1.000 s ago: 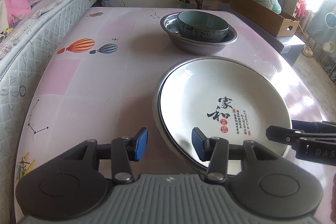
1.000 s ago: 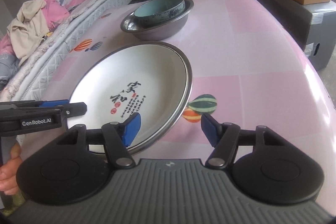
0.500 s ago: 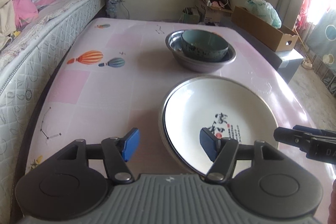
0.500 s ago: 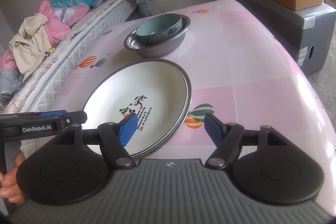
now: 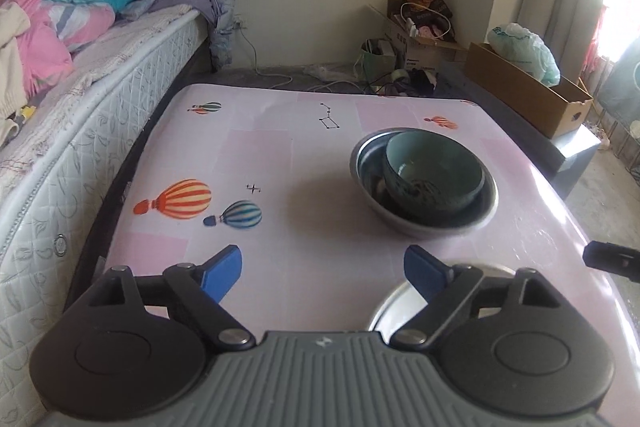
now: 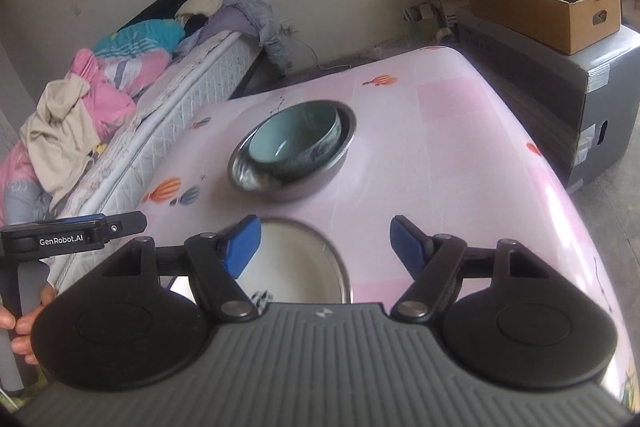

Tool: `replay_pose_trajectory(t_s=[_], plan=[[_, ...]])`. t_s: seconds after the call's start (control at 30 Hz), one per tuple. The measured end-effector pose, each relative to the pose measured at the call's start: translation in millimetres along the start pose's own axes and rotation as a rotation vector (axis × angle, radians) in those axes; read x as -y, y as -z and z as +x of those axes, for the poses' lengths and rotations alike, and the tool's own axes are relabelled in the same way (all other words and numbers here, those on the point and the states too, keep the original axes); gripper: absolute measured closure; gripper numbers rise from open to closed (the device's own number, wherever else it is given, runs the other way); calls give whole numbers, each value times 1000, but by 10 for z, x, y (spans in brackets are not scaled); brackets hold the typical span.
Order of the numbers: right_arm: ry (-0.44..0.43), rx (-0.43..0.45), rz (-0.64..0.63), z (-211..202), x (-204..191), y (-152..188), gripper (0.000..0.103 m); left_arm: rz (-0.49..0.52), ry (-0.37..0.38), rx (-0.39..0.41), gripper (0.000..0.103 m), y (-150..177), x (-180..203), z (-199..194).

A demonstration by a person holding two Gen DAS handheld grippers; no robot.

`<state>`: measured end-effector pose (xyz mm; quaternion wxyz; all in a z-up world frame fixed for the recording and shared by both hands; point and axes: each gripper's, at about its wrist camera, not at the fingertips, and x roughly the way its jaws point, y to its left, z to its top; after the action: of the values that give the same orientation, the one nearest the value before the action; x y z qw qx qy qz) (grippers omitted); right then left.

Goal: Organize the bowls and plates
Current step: 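Move both grippers to the rim of the stainless bowl holding the teal bowl, then close both grippers on the stainless bowl rim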

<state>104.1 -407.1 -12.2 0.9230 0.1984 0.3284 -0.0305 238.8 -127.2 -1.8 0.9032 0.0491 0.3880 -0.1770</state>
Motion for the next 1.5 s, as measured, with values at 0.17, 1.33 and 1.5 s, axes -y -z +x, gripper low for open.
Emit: replay_pose_trajectory(t_s=[0.17,1.33,1.5], plan=[[-15,-12,47,340,173,-310,32,-94,35,-21,23,-297,-92,411],[-74,-125,206,1765,437,-670,89,-231,113,-214,92,-647,21,1495],[-75,-126,209,1787,401,-686,94,-236,113,-221,94,-645,34,1483]])
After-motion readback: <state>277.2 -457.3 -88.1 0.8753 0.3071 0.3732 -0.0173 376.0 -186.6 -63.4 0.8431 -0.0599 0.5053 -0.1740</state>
